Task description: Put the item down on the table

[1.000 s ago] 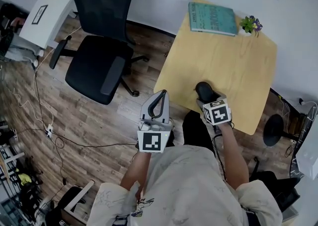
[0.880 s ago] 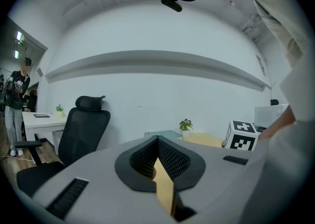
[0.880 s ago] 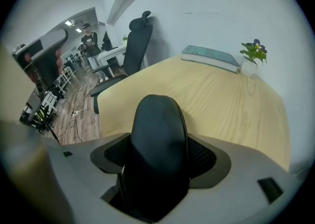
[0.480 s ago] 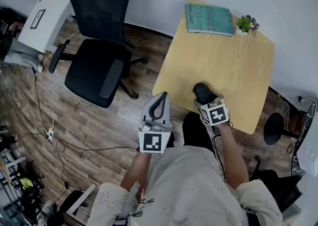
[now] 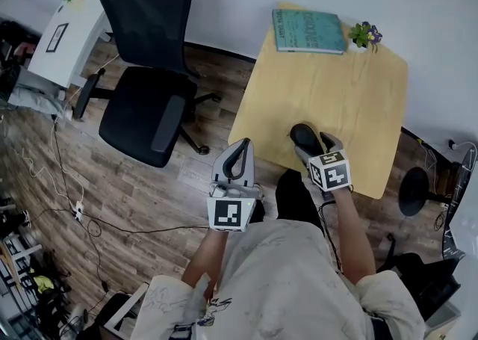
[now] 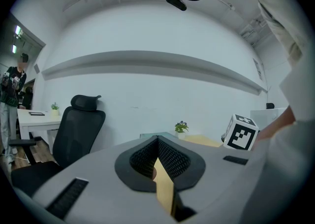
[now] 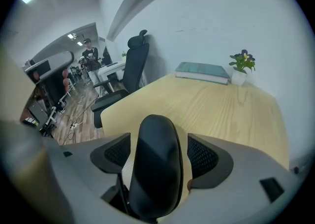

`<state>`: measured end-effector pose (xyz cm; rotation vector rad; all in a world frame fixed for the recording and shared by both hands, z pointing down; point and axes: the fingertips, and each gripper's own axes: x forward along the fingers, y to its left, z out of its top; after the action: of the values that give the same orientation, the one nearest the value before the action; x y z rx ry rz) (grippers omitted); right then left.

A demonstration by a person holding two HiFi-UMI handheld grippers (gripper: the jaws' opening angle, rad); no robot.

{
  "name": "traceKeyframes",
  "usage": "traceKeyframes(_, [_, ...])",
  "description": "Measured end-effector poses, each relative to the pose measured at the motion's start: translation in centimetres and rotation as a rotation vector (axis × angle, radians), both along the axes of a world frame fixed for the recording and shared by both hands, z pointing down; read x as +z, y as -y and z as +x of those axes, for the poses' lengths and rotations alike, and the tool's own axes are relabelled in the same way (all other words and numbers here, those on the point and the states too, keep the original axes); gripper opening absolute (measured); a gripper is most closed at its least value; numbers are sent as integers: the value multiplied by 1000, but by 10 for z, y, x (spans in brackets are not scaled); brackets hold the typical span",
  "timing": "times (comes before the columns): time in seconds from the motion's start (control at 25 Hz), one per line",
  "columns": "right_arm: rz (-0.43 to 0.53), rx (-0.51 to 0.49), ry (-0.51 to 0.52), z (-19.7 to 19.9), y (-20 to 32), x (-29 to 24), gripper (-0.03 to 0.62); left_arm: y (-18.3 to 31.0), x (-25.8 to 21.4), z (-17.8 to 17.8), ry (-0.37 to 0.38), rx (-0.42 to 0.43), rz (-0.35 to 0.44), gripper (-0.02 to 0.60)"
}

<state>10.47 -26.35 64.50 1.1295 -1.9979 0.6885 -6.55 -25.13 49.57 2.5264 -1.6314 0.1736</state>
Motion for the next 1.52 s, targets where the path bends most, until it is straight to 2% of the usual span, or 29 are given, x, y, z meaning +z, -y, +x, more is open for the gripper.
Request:
traceKeyframes(0.28, [114,60,46,10,-1,-42,353,1,-16,8,-17,32,54,3])
traceKeyframes(0.52, [246,137,50,31,-9,-79,353,0,-29,21,7,95,78,3])
traceKeyframes(0.72, [388,234,67,55,-22,-118,353,5,-43,35,-6,134,133,3])
traceKeyframes(1.08, [666,399,110,90,-60,-190,353,2,-63,62,-6,215,185,3])
traceKeyframes(1.28, [855,440,81,100,-83,-224,353,-2,-70,71,-4,248,204,3])
traceKeyframes(1.52, [909,476,61,108,-93,-232,352,-5,-74,79,4,277,222,3])
